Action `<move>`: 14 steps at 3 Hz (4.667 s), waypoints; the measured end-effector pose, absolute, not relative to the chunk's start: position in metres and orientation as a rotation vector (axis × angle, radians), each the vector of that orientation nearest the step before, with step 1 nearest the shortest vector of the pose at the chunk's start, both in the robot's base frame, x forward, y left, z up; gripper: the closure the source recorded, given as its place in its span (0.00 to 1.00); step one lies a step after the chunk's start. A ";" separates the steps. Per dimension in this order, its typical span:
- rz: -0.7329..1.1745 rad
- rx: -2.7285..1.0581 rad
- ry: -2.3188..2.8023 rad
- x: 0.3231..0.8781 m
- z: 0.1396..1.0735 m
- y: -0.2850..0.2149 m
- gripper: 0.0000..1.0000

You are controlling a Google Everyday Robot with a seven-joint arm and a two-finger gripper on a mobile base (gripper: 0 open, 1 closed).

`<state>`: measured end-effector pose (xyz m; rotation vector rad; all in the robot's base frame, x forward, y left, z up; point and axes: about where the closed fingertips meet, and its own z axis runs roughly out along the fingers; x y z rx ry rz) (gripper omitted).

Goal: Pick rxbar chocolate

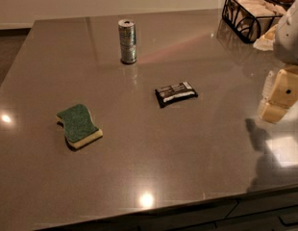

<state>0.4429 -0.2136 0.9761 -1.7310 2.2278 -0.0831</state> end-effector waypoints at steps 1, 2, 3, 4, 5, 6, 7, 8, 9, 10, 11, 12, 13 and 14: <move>-0.053 -1.756 2.210 0.469 0.962 -0.198 0.00; -0.036 -1.815 2.169 0.503 0.942 -0.179 0.00; 0.024 -1.874 2.137 0.537 0.915 -0.158 0.00; 0.106 -1.943 2.108 0.557 0.887 -0.132 0.00; 0.180 -1.996 2.069 0.564 0.864 -0.109 0.00; 0.233 -2.033 2.048 0.569 0.847 -0.096 0.00; 0.265 -2.066 2.038 0.573 0.836 -0.087 0.15; 0.294 -2.088 2.016 0.572 0.835 -0.079 0.39; 0.315 -2.095 2.002 0.572 0.838 -0.074 0.61; 0.329 -2.096 1.993 0.569 0.842 -0.071 0.84; 0.338 -2.085 1.982 0.567 0.857 -0.068 1.00; 0.363 -2.069 1.963 0.566 0.881 -0.063 1.00; 0.375 -2.069 1.910 0.565 0.912 -0.053 1.00; 0.383 -2.065 1.862 0.563 0.937 -0.044 1.00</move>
Offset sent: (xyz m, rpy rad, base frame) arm 0.1029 0.0582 -0.0613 0.0084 0.0388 0.1426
